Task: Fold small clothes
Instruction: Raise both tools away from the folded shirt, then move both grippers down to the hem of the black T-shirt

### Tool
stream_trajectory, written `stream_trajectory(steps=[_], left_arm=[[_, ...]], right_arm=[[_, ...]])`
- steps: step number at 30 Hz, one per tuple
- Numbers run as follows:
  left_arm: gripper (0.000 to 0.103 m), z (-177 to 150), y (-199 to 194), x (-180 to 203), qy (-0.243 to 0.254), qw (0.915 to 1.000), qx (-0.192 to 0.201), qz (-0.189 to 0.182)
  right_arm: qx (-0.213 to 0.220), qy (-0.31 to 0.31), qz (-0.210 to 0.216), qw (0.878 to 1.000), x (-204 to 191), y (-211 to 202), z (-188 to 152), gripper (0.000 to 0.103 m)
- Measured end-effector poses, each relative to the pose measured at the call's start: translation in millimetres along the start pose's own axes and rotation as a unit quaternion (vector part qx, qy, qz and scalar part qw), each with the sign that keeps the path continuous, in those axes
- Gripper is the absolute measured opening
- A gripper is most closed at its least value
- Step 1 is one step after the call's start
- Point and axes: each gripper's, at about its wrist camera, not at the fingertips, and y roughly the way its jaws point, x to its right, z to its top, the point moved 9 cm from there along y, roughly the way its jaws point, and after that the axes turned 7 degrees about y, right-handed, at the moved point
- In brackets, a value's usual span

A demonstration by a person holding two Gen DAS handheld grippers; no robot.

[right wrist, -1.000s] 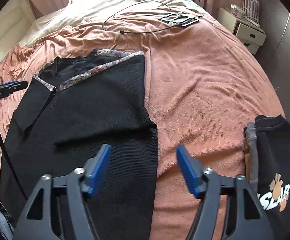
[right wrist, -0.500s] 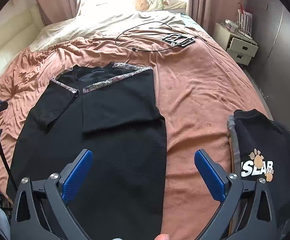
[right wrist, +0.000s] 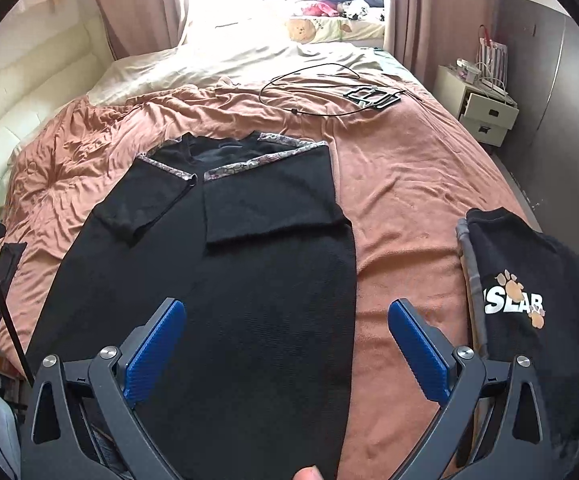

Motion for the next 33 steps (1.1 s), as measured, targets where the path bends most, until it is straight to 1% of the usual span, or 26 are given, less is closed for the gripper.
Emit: stream_trajectory(steps=[5, 9, 15, 20, 24, 28, 31, 32, 33], left_arm=[[0.101, -28, -20, -18, -0.012, 0.9999, 0.006, 0.004], [0.101, -47, -33, -27, -0.01, 0.9999, 0.009, 0.004], [0.101, -79, -48, -38, -0.009, 0.9998, 0.017, -0.003], [0.101, -111, -48, -48, -0.022, 0.9996, 0.01, -0.016], [0.1, -133, -48, -61, -0.035, 0.9992, 0.007, -0.016], [0.095, -155, -45, -72, -0.05, 0.9986, -0.004, -0.017], [0.094, -173, -40, -82, -0.061, 0.998, -0.013, -0.009], [0.091, -178, -38, -85, -0.065, 0.9977, -0.017, -0.009], [0.089, -184, -35, -88, -0.069, 0.9973, -0.022, -0.011]], right_arm=[[0.012, 0.003, 0.007, 1.0, -3, -17, -18, 0.102], [0.018, 0.01, 0.01, 1.0, 0, -26, -33, 0.102], [0.013, 0.029, 0.016, 0.999, 11, -29, -56, 0.101], [0.008, 0.045, 0.023, 0.999, 22, -28, -73, 0.099], [-0.001, 0.059, 0.026, 0.998, 29, -22, -90, 0.095], [-0.008, 0.072, 0.026, 0.997, 36, -13, -103, 0.094], [-0.01, 0.079, 0.023, 0.997, 38, -7, -114, 0.094], [-0.012, 0.082, 0.024, 0.996, 39, -3, -118, 0.092], [-0.017, 0.085, 0.026, 0.996, 39, 0, -122, 0.087]])
